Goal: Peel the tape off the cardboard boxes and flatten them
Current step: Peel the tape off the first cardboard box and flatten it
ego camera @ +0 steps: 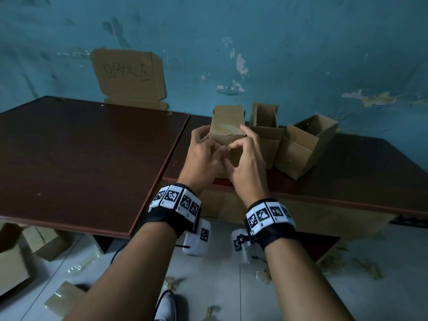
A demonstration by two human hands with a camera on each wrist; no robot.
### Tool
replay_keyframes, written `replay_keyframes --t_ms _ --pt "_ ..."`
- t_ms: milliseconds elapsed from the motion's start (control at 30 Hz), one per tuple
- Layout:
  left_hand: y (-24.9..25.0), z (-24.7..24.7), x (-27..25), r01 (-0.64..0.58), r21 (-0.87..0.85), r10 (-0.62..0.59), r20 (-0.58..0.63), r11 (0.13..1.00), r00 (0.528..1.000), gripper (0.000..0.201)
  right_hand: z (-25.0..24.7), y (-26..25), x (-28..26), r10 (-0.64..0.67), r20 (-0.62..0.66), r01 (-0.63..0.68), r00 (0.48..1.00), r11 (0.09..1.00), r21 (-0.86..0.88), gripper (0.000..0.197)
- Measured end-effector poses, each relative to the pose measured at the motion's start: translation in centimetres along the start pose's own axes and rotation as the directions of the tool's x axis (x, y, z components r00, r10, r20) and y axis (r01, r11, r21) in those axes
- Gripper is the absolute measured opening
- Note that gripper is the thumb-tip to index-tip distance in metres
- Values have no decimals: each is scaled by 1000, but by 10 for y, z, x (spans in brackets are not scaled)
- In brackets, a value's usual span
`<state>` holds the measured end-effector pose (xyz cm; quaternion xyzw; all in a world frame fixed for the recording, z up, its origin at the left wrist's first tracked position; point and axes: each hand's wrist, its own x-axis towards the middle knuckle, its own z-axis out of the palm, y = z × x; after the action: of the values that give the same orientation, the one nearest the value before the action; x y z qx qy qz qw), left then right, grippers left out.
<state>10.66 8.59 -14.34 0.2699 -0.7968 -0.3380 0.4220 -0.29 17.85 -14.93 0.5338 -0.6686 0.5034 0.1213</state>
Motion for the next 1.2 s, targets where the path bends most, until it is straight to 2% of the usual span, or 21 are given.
replay_keyframes --t_ms 67,200,433,500,567,767,833,900,967,1067,1133,1200 --pt "1 -1 0 49 -17 -49 -1 999 999 16 -1 -1 0 6 -6 -6 1000 1000 15 58" --pt "1 -3 2 80 -51 -80 -4 996 997 19 -3 1 0 -114 33 116 993 991 -66 25" --pt "2 -3 -3 74 -265 -70 23 961 997 7 -3 3 4 -65 0 64 998 995 -75 7" --pt "2 -3 -4 56 -370 -50 25 927 998 25 -2 4 5 -50 -9 49 999 995 -89 5" --pt "-1 -4 -2 36 -406 -26 30 913 999 39 -3 5 5 -31 0 31 1000 996 -85 5" --pt "-8 -5 -2 -115 -202 126 40 973 991 43 -1 -1 9 146 60 -152 987 981 123 9" --pt "-9 -3 -2 -178 -42 181 74 983 981 36 -3 -2 11 204 98 -219 974 960 173 10" --pt "-11 -2 -2 -182 57 177 84 982 981 34 -5 -4 13 235 124 -256 964 944 207 12" --pt "-11 -2 -2 -208 51 206 38 977 978 27 -7 -6 16 238 141 -266 961 936 230 11" --pt "-11 -6 2 -206 20 207 -37 978 978 3 -10 -6 18 209 136 -237 968 943 232 6" --pt "-6 -9 3 -143 -4 143 -53 990 988 9 -13 -8 17 180 119 -204 976 950 237 6" --pt "1 -12 4 -90 -50 86 -71 995 994 14 -13 -8 17 142 107 -165 984 956 243 23"
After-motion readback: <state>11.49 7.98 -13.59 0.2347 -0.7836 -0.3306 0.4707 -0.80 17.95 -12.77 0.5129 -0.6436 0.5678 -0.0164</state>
